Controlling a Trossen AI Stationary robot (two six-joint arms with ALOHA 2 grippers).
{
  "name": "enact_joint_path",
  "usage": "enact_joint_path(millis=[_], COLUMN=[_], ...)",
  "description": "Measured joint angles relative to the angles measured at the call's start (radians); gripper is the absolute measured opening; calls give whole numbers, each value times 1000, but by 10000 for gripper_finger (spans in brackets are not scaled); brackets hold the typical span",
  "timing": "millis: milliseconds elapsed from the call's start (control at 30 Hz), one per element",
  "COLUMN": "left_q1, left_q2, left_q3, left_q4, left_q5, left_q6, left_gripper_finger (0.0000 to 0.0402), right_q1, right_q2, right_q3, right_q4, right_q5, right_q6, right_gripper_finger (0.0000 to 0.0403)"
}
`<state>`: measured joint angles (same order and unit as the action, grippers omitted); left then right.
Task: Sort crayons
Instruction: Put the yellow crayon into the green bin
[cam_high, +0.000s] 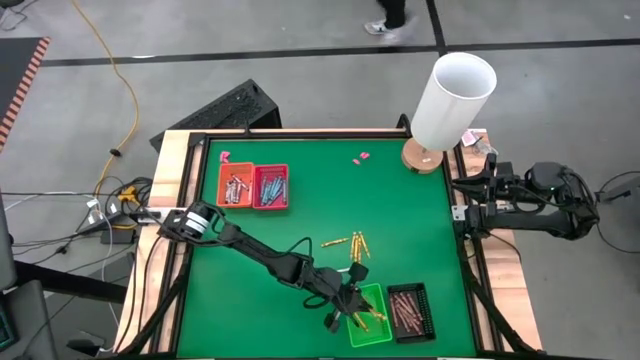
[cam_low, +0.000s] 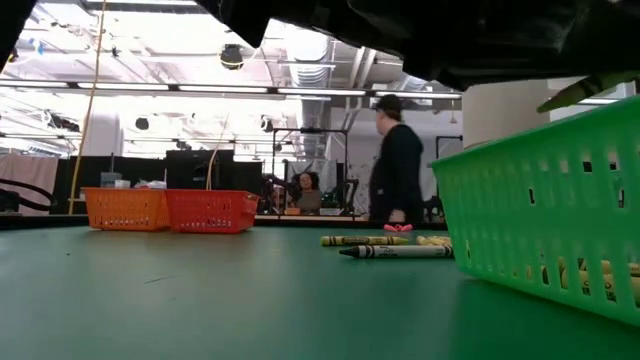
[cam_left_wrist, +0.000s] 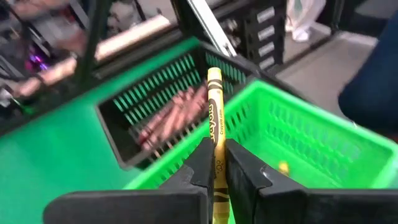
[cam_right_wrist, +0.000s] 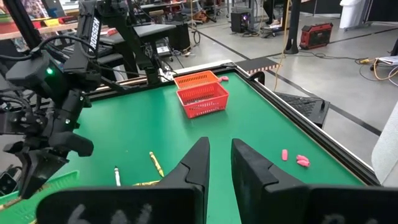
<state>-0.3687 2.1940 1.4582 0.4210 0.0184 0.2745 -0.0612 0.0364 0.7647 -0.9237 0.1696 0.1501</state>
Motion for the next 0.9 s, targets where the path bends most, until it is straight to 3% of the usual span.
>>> enact_joint_path(millis=[367,467,600,767,833,900], left_q1=[-6,-9,-7,3,16,32], left_q2=[0,0,-44,-150,-178,-199], left_q3=[0,0,-1,1,0,0], left_q4=[-40,-37,-58,-310,-436,-545], left_q5=[-8,-65,-251,-656,-735,-732], left_q6=[-5,-30,-118,-305,-381,-428], left_gripper_finger=[98,120,135,137,137,137], right_q1=[0,0,0,0,0,0], right_q2=[0,0,0,0,0,0], right_q3=[0,0,0,0,0,0], right_q4=[0,0,0,0,0,0], right_q5=[0,0,0,0,0,0], right_q6=[0,0,0,0,0,-1], right_gripper_finger=[68,68,68,68,68,68])
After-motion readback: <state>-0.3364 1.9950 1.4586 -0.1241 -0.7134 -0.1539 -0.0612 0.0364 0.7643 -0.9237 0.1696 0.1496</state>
